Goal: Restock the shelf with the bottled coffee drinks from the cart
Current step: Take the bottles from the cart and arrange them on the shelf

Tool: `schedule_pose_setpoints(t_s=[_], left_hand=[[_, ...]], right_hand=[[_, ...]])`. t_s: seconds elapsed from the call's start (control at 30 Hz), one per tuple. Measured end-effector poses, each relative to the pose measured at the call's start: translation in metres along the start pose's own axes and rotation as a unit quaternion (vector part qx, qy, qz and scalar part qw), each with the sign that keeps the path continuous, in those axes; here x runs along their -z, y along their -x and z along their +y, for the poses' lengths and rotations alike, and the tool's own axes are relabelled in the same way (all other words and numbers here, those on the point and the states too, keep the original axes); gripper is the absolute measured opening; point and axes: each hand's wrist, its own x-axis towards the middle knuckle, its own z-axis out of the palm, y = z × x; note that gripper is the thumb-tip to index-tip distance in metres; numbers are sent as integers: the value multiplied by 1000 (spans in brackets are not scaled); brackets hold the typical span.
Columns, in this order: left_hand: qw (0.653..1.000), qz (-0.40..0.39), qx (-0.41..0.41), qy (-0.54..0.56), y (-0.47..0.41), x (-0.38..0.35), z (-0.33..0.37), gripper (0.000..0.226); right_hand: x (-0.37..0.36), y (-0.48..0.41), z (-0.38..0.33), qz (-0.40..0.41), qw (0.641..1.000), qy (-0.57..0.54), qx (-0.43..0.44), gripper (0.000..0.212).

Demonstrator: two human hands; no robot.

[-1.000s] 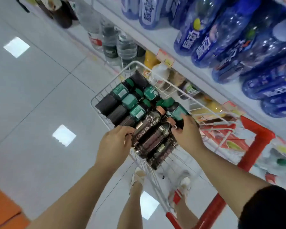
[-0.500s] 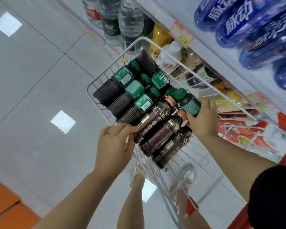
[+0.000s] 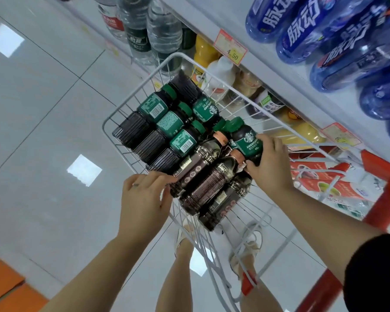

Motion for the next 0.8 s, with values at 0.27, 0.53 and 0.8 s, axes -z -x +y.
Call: schedule_pose_setpoints(t_s=[0.27, 0.53, 0.8], left_hand=[[1000, -14, 15, 9, -1, 3, 8, 20], [953, -61, 87, 285, -11, 30, 36, 29], [802, 19, 228, 551, -13, 63, 26, 51]], right_hand=[[-3, -5, -1, -19, 996, 86, -22, 64], [46, 38, -52, -44, 978, -204, -26, 62], [43, 62, -145, -199, 924, -296, 140, 59]])
